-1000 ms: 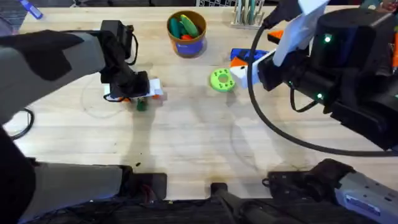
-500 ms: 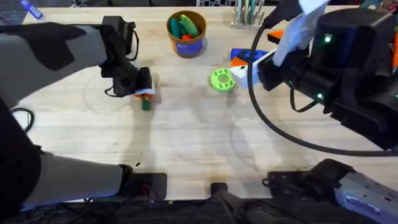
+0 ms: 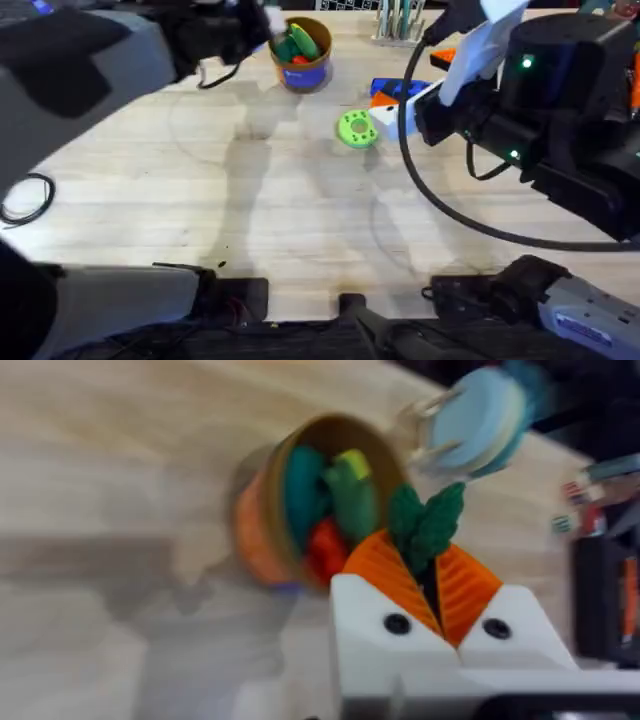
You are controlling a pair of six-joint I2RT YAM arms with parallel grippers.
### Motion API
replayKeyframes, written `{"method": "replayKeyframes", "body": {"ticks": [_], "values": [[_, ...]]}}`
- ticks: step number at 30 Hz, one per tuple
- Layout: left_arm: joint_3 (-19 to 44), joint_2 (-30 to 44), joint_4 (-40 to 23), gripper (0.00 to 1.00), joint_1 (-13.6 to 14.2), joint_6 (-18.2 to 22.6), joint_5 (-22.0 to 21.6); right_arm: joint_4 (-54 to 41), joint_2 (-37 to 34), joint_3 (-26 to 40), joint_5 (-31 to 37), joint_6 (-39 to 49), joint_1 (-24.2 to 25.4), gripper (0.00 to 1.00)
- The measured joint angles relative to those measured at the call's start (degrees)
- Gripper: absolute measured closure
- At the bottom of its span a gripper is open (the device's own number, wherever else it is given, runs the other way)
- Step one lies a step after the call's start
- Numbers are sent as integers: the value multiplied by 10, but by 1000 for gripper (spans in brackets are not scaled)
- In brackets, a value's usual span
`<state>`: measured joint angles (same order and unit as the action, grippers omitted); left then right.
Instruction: Pick up the gripper from the table and insert it into the empty holder that is missing its gripper. Then pick up a screw, insert it into the mounting hole, and use the screwdriver to tighten it. Finally, clean up the table by picking up the vegetable and placing it into the bucket.
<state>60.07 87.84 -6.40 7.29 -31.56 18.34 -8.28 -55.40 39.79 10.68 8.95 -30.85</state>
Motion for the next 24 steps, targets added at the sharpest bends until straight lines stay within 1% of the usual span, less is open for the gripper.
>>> {"method": "replayKeyframes", "body": {"ticks": [1,3,4,6,8,11,14,15,16,19,20,21,22,24], "values": [[0,9,32,980,11,-16,1,1,0,0,0,0,0,10],[0,31,75,980,28,-43,-1,2,0,0,0,0,0,11],[0,45,87,980,36,-58,-5,4,0,0,0,0,0,11],[0,71,92,980,47,-84,-22,5,0,0,0,0,0,11],[0,97,96,980,51,-105,-45,5,0,0,0,0,0,11],[0,112,103,980,51,-130,-57,5,0,0,0,0,0,10],[2,111,110,978,51,-139,-67,5,0,0,0,0,0,10],[3,111,109,939,51,-139,-69,5,0,0,0,0,0,10],[3,111,107,827,51,-141,-71,5,0,0,0,0,0,10],[6,109,118,346,53,-139,-77,5,0,0,0,0,0,10],[8,108,123,197,53,-139,-77,5,0,0,0,0,0,10],[8,107,131,70,53,-140,-77,5,0,0,0,0,0,10],[9,106,139,27,53,-139,-75,5,0,0,0,0,0,10],[8,108,159,14,53,-135,-64,5,0,0,0,0,0,10]]}}
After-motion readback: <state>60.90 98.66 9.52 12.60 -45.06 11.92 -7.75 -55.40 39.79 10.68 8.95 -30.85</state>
